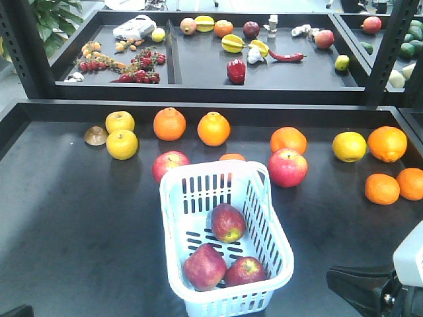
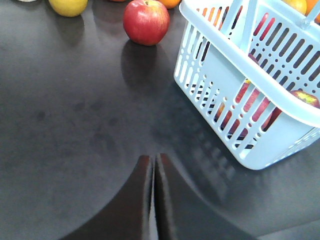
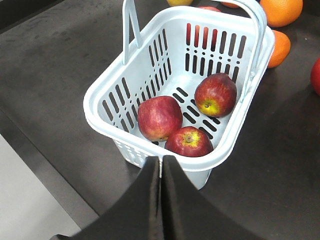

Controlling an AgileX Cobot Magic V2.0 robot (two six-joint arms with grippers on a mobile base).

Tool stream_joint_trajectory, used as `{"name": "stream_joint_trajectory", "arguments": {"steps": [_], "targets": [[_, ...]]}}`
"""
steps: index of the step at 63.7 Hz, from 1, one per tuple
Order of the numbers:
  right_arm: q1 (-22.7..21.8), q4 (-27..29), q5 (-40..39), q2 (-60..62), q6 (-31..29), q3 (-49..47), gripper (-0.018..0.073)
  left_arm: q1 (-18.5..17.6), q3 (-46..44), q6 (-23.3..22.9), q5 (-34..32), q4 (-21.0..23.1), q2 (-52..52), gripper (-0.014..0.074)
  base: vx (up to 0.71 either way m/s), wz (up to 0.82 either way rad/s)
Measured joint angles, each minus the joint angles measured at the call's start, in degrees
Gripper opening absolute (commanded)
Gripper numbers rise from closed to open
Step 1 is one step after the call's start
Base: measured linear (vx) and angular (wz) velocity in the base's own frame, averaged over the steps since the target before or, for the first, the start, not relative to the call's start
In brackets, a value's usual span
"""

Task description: Pick three apples into basket with both arms

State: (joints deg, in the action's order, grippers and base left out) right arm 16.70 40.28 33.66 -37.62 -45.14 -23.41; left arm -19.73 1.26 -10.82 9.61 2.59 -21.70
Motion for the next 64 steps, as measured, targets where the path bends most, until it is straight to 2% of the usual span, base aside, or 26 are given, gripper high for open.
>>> {"name": "stream_joint_trajectory", "arguments": {"steps": [8,14,21,28,43,64], "targets": [[0.0,0.0,0.0,0.0,0.0,0.0,-0.0005,0.1,0.3,0.5,-2.4,-2.0,4.0,-0.0006,0.00,0.00],[0.0,0.0,0.0,0.0,0.0,0.0,-0.0005,1.9,0.3,2.2,-2.7,-2.6,9.2,-0.0006,0.00,0.00],[0.0,0.0,0.0,0.0,0.0,0.0,-0.0005,5.7,0.3,5.3,-2.7,-2.6,15.8,-0.0006,0.00,0.00],[0.0,0.0,0.1,0.0,0.0,0.0,-0.0005,11.4,0.3,7.4,-2.6,-2.6,21.1,-0.0006,0.00,0.00],[0.0,0.0,0.5,0.0,0.0,0.0,-0.0005,20.6,0.3,8.4,-2.2,-2.6,22.4,-0.0006,0.00,0.00],[0.0,0.0,0.6,0.0,0.0,0.0,-0.0005,21.7,0.3,8.4,-2.4,-2.6,22.4,-0.0006,0.00,0.00]]}}
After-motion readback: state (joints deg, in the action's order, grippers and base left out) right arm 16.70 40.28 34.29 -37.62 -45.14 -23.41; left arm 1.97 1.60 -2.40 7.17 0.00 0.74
